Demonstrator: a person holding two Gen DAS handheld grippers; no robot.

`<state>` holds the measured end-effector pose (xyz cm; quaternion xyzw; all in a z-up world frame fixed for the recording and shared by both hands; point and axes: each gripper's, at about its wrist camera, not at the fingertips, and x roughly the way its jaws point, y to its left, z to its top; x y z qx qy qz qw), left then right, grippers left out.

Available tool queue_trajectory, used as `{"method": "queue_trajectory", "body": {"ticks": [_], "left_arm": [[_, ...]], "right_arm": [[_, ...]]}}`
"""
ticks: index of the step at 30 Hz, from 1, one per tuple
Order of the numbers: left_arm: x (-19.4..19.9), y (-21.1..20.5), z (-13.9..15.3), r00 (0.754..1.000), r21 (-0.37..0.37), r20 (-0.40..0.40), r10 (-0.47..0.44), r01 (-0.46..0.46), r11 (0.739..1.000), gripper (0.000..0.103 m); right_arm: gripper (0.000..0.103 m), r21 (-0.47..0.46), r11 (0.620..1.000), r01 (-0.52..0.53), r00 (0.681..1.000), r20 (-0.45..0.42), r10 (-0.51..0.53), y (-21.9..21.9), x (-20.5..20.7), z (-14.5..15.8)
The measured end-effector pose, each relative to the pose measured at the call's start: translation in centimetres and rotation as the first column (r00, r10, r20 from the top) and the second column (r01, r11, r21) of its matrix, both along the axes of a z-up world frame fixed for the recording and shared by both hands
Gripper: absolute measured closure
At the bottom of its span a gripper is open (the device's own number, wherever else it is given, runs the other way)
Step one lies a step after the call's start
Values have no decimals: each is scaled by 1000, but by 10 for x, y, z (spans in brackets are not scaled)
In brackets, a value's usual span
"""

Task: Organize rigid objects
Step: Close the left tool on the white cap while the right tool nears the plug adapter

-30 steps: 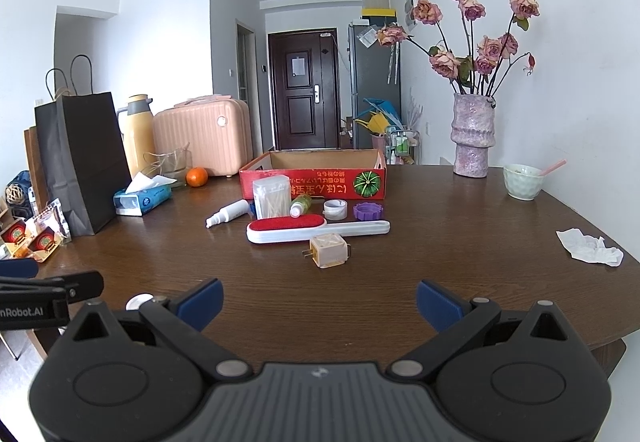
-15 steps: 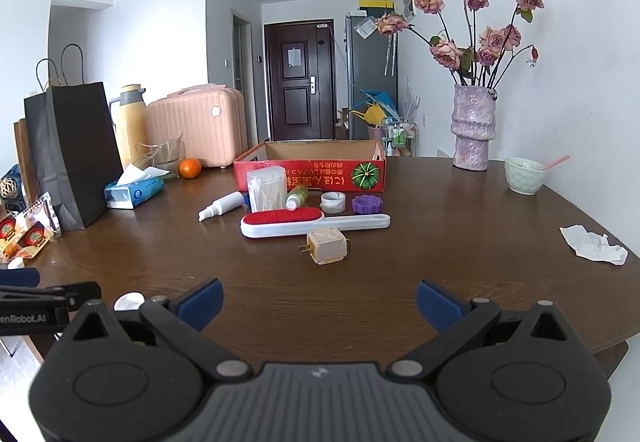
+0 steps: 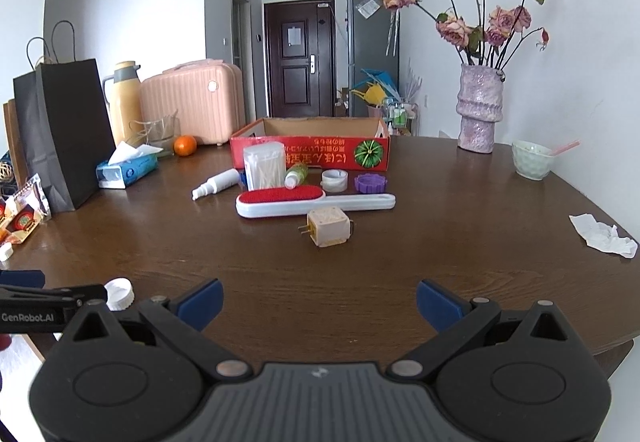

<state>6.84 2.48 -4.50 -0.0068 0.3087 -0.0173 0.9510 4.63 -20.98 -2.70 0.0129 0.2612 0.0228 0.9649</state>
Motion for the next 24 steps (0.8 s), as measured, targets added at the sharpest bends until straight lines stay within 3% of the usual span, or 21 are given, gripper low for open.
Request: {"method": "queue_trajectory", "body": {"ticks": [16, 24], "left_arm": [[38, 6, -25, 997, 2, -78, 29, -29, 1000, 4], [52, 4, -35, 993, 9, -117, 21, -20, 1000, 23]], "right_arm": [[1, -16, 1000, -7, 997, -79, 6, 7, 40, -18], [1, -22, 1000, -8, 994, -105, 6, 9, 52, -23]]}}
